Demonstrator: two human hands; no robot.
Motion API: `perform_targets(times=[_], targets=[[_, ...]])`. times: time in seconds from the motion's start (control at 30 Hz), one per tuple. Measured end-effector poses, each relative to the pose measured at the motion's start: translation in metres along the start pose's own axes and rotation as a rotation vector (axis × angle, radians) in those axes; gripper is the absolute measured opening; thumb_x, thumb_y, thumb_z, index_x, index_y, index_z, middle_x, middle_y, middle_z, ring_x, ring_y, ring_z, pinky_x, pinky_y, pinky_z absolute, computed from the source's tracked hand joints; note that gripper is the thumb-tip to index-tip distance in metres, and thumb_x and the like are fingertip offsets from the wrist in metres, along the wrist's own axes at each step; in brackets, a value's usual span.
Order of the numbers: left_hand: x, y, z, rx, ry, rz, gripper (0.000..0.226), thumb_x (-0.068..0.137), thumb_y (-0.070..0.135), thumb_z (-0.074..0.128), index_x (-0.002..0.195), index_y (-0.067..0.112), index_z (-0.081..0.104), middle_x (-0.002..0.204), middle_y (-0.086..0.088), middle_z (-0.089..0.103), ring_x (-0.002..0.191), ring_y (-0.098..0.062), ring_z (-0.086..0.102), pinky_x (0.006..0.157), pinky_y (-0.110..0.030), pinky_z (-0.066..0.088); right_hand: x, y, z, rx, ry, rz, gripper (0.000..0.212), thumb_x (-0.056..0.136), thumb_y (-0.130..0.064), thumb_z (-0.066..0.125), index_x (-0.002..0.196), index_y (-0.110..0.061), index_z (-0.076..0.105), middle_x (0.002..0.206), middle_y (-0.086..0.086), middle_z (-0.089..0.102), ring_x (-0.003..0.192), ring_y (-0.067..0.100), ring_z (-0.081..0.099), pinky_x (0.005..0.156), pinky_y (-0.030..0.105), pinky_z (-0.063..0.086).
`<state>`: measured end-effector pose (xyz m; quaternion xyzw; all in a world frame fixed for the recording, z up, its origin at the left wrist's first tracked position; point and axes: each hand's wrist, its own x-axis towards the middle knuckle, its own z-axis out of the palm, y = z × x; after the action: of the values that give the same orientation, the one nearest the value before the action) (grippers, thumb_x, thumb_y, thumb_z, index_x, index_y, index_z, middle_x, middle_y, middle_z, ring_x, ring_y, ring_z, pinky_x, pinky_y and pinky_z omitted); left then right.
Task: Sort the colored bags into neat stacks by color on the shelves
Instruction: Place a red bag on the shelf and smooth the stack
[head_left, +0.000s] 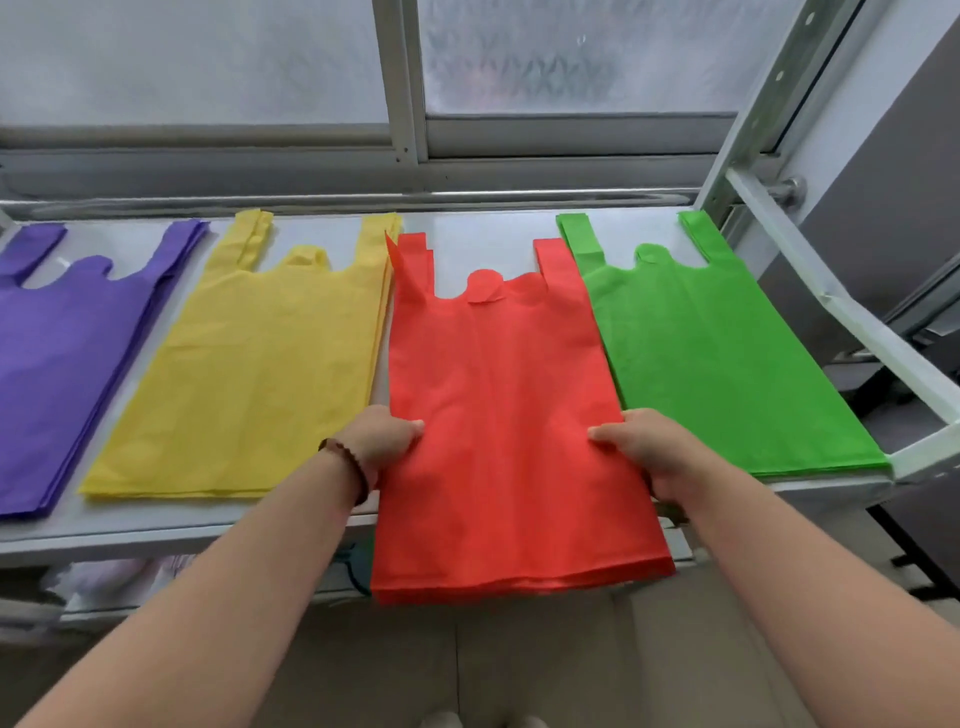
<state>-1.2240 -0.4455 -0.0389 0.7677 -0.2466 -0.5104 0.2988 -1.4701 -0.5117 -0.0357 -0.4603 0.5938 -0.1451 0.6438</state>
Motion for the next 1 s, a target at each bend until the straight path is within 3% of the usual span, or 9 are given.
perform_targets(times=[0.1,0.27,0.4,0.47,0.57,0.67,0.77,0.9,1.0], targets=[[0.008,0.001,-0.006,-0.053,-0.196,-0.074,0.019,0.087,0.025,0.061,0.102,0.012,0.062,0.071,-0.001,0.068,0.053,-0.013,0.064,0.047,-0.023,0.054,0.005,-0.007,-0.003,0.059,-0.076,0.014,0.018,0.090,-0.005,0.051,0.074,-0.008,0.059,0.041,0.001,0.062,0.030,0.010,0.056,0.035,0.017,0.048],[0.045,0.036,-0.006,-0.069,0.077,0.188,0.036,0.080,0.016,0.069,0.114,0.004,0.062,0.091,-0.007,0.065,0.071,-0.018,0.061,0.071,-0.032,0.053,0.053,-0.057,-0.005,0.065,-0.111,-0.001,0.020,0.093,-0.015,0.048,0.077,-0.012,0.057,0.042,0.000,0.064,0.034,0.009,0.060,0.038,0.021,0.052],[0.057,0.058,-0.028,-0.149,-0.395,-0.027,0.041,0.056,0.041,0.076,0.089,0.019,0.067,0.079,0.002,0.071,0.066,-0.013,0.068,0.061,-0.027,0.059,0.068,-0.071,-0.023,0.118,-0.252,0.001,0.014,0.079,-0.019,0.059,0.070,-0.011,0.066,0.052,0.001,0.069,0.042,0.009,0.065,0.046,0.020,0.056],[0.074,0.073,-0.033,-0.306,-0.353,0.037,0.025,0.067,0.040,0.069,0.076,0.017,0.064,0.060,0.004,0.070,0.051,-0.010,0.068,0.050,-0.022,0.056,0.082,-0.081,-0.025,0.161,-0.298,-0.020,0.014,0.064,-0.025,0.068,0.069,-0.012,0.068,0.054,0.000,0.070,0.045,0.009,0.066,0.048,0.020,0.056],[0.094,0.091,-0.028,-0.222,-0.230,0.065,0.024,0.088,0.030,0.053,0.070,0.016,0.060,0.047,0.003,0.067,0.040,-0.009,0.064,0.043,-0.020,0.054,0.102,-0.094,-0.029,0.170,-0.215,-0.085,0.020,0.080,-0.015,0.062,0.060,-0.010,0.062,0.044,-0.002,0.063,0.037,0.005,0.060,0.040,0.013,0.049],[0.112,0.100,-0.030,-0.222,-0.265,0.080,0.034,0.086,0.035,0.052,0.059,0.016,0.060,0.045,0.003,0.064,0.037,-0.011,0.061,0.046,-0.019,0.054,0.111,-0.096,-0.033,0.173,-0.362,-0.103,0.018,0.046,-0.020,0.074,0.061,-0.009,0.072,0.056,-0.001,0.070,0.048,0.007,0.067,0.047,0.017,0.054],[0.124,0.105,-0.027,-0.232,-0.342,0.182,0.037,0.091,0.035,0.047,0.066,0.015,0.065,0.051,0.003,0.068,0.044,-0.009,0.065,0.050,-0.018,0.055,0.121,-0.095,-0.028,0.136,-0.421,-0.105,0.025,0.043,-0.031,0.070,0.060,-0.013,0.076,0.063,0.001,0.074,0.054,0.011,0.070,0.050,0.025,0.057],[0.132,0.100,-0.020,-0.453,-0.473,0.367,0.028,0.088,0.025,0.047,0.098,0.014,0.070,0.088,0.001,0.074,0.076,-0.012,0.071,0.075,-0.029,0.059,0.141,-0.099,-0.019,0.144,-0.411,-0.174,0.040,0.087,-0.021,0.050,0.059,-0.008,0.076,0.062,0.003,0.073,0.052,0.012,0.070,0.054,0.024,0.059],[0.136,0.098,-0.019,-0.560,-0.549,0.444,0.029,0.072,0.022,0.054,0.094,0.015,0.072,0.095,-0.003,0.073,0.087,-0.014,0.070,0.080,-0.030,0.058,0.143,-0.098,-0.018,0.258,-0.416,-0.299,0.024,0.072,-0.010,0.054,0.065,-0.007,0.077,0.064,0.003,0.074,0.056,0.013,0.071,0.061,0.026,0.060]])
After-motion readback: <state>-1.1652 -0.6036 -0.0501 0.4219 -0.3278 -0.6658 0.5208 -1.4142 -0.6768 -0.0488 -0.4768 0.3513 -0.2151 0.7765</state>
